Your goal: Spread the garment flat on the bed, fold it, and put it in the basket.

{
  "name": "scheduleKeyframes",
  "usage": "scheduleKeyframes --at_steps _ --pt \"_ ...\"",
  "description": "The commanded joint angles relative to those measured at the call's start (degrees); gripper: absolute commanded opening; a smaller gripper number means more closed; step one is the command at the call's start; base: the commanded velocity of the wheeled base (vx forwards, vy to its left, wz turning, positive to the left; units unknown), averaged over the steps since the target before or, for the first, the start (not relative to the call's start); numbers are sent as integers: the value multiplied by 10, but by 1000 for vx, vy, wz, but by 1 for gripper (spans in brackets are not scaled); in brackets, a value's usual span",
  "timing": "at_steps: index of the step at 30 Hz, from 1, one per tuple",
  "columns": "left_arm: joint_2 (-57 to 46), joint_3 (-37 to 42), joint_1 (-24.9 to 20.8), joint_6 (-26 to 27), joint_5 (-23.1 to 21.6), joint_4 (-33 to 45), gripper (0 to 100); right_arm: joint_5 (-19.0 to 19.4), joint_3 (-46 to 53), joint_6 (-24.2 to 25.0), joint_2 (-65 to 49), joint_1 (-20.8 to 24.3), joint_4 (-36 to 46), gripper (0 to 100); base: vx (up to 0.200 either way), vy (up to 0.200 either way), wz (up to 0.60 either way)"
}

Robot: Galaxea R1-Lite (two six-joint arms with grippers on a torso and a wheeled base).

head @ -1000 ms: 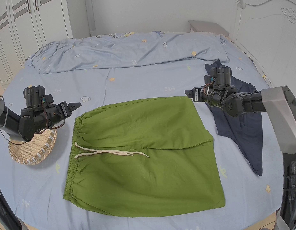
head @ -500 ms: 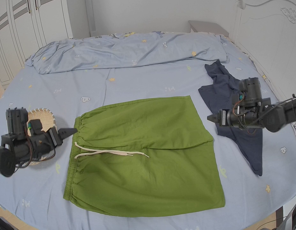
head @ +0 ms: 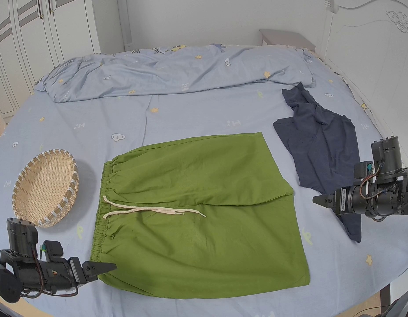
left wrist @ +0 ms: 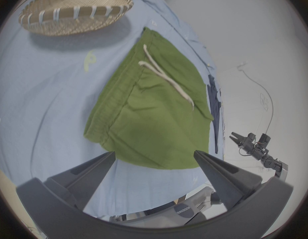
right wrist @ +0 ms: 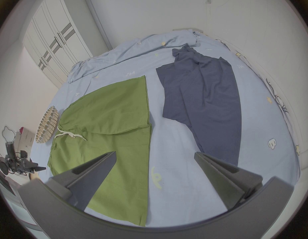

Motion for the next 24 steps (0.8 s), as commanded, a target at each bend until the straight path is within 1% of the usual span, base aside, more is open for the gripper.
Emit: scheduleKeyframes --at_steps 1,3,4,6,10,16,24 --pt "128 11 5 49 -6 -4 100 2 16 3 -28 0 1 100 0 0 0" --pt "145 7 21 71 -8 -6 100 2 17 3 -28 0 1 100 0 0 0" --pt "146 7 23 73 -8 -6 100 2 16 3 -28 0 1 100 0 0 0" --pt "147 6 45 86 -17 -6 100 2 17 3 -28 0 1 100 0 0 0" --pt "150 5 58 87 -26 -6 100 2 17 3 -27 0 1 100 0 0 0" --pt "151 -16 70 87 -27 -7 100 2 19 4 -28 0 1 100 0 0 0" --pt "161 -32 74 86 -26 -9 100 2 20 4 -30 0 1 100 0 0 0"
